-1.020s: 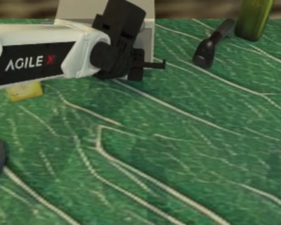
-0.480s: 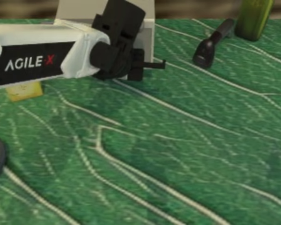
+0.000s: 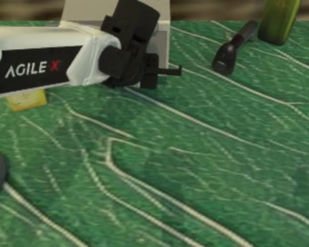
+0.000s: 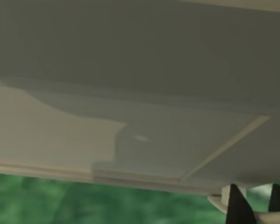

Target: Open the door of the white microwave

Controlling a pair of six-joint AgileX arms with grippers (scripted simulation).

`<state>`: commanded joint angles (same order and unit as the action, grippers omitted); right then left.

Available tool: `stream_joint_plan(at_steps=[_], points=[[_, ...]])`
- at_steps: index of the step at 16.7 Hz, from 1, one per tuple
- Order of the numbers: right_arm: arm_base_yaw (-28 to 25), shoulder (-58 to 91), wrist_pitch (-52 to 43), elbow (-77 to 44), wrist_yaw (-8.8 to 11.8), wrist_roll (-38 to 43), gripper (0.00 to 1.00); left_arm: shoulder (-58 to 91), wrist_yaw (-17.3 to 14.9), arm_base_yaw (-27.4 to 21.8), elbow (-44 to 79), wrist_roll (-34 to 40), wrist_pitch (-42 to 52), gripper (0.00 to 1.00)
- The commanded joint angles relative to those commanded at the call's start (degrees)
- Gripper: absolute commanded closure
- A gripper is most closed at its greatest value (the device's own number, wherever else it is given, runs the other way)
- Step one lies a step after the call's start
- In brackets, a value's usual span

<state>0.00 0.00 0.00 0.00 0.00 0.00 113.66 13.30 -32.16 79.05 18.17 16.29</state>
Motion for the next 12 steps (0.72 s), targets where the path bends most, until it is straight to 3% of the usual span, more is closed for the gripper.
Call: stream_joint_plan(at_steps=[6, 12], points=[[0.0, 0.0, 0.0, 0.0, 0.0, 0.0, 0.00, 0.0, 0.0, 0.0, 0.0, 0.0, 0.0, 1.00], [0.0, 0.0, 0.0, 0.0, 0.0, 0.0, 0.00, -1.9, -1.9, 0.4, -1.9, -2.1, -1.5, 1.00]])
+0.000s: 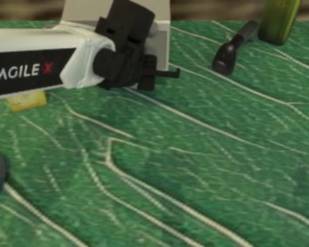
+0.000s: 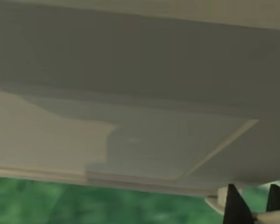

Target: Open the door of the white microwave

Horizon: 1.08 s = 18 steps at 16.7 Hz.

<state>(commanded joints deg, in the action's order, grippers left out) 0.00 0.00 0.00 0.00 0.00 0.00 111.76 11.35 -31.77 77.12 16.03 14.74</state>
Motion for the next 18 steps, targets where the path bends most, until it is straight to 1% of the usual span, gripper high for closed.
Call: stream_joint_plan(at_steps=[3, 18], points=[[0.0, 0.0, 0.0, 0.0, 0.0, 0.0, 0.00, -0.6, -0.9, 0.4, -1.7, -1.4, -0.4, 1.00], [0.0, 0.0, 0.0, 0.0, 0.0, 0.0, 0.00, -0.6, -0.9, 0.4, -1.7, -1.4, -0.4, 1.00]])
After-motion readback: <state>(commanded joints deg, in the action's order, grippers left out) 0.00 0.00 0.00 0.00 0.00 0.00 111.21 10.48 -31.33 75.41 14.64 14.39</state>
